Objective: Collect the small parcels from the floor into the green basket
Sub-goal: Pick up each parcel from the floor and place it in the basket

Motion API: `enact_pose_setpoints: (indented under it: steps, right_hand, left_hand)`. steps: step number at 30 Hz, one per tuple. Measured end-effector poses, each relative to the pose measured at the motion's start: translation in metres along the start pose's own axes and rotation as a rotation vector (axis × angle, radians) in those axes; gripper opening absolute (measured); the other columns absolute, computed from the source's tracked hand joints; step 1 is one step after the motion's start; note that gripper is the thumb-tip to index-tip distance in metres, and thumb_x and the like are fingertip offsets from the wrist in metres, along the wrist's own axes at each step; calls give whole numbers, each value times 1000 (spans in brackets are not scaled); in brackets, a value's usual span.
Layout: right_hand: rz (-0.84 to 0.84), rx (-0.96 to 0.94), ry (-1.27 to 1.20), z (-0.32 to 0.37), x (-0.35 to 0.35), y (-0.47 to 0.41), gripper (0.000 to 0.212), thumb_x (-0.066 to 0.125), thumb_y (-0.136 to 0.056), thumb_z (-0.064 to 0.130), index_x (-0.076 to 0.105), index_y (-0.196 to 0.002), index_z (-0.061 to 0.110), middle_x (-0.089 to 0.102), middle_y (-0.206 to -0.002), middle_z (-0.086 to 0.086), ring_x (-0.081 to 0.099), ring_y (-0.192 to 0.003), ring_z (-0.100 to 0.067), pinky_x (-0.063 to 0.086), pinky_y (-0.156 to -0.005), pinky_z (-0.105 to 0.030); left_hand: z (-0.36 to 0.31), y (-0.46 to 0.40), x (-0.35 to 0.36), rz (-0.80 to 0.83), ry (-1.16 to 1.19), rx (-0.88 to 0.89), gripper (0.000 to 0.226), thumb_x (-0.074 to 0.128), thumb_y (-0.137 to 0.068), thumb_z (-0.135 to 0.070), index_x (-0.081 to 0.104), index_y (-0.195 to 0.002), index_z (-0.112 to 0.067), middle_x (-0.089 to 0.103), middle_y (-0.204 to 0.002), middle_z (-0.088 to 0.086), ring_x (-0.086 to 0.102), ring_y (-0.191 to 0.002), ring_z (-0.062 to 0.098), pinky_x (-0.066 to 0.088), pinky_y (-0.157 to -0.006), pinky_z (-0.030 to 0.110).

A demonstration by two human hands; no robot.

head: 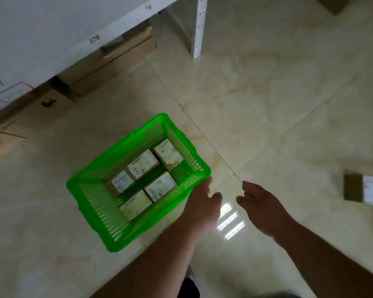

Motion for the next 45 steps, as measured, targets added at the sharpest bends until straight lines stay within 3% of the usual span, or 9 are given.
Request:
enact_pose_setpoints:
  steps: [5, 13, 18, 20, 22, 25, 38, 43, 45]
  right_hand:
    - [-98, 89, -189, -110, -78, 15, 59, 69, -92, 23, 49, -147, 18, 54, -149, 0, 52, -135, -14, 38, -111, -27]
    - [-254, 199, -254, -293, -228, 68, 58, 63, -95, 29, 47, -149, 17, 57, -137, 3, 54, -128, -13, 32, -96, -18]
    - [-296, 271, -262, -379, -308, 88, 21, 61, -90, 28, 47, -104, 24, 47, -80, 14, 45, -90, -19, 34, -67, -16]
    - [-301, 256, -273, -396, -338, 94, 33, 61, -92, 29, 55, -124, 21, 66, -107, 6, 58, -107, -23, 37, -80, -19]
    - [-312, 252, -277, -409, -365, 96, 58, 61, -94, 32, 46, -148, 17, 59, -142, -5, 54, -131, -21, 34, -93, -22]
    - [-316, 267, -268, -425, -394, 93, 63, 61, -95, 33, 41, -153, 19, 50, -153, -5, 47, -140, -21, 31, -98, -23]
    - [-291, 300, -215, -449, -462, 24, 60, 59, -98, 31, 41, -152, 15, 49, -151, -3, 45, -141, -24, 34, -111, -32]
    - [-301, 310, -308, -461, -486, -31, 45, 62, -94, 28, 55, -136, 17, 59, -124, -3, 60, -111, -26, 42, -87, -30]
    - [-277, 280, -245, -468, -495, -60, 15, 60, -92, 26, 59, -106, 20, 58, -103, 0, 54, -95, -23, 42, -75, -32]
  left_hand:
    - [-28, 11, 104, 45, -116, 29, 56, 54, -100, -23, 42, -154, -26, 49, -154, -1, 55, -121, 6, 40, -74, 0]
    - [-62, 66, 311, 222, -284, 57, 57, 53, -99, -18, 41, -154, -24, 49, -155, 3, 47, -140, 7, 33, -96, 18]
    - [-84, 94, 401, 243, -334, 52, 57, 53, -101, -13, 40, -156, -19, 48, -156, 4, 47, -141, 9, 36, -85, 7]
    - [-91, 99, 428, 231, -323, 53, 56, 53, -100, -13, 42, -154, -19, 49, -155, 4, 48, -140, 10, 37, -87, 9]
    - [-94, 99, 452, 223, -301, 47, 56, 53, -100, -13, 42, -154, -20, 50, -154, 4, 48, -140, 10, 35, -95, 17]
    - [-95, 96, 483, 234, -273, 19, 56, 53, -100, -14, 42, -154, -21, 51, -154, 5, 49, -139, 11, 34, -96, 19]
    - [-148, 32, 558, 282, -262, -24, 57, 51, -100, -21, 39, -155, -25, 48, -156, 2, 50, -125, 8, 32, -92, 19]
    - [-155, -16, 583, 236, -285, -26, 57, 51, -100, -21, 40, -156, -21, 44, -159, 3, 46, -142, 16, 36, -105, 22]
    - [-158, -33, 596, 225, -281, -34, 57, 50, -101, -23, 39, -156, -19, 43, -160, 5, 44, -144, 17, 35, -116, 30]
Point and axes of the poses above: each hand's wrist, its own y-axis away from the middle knuckle, its own x-axis out of the palm, z = x × y, the point moved 8 cm from there along -y, towards the middle knuckle
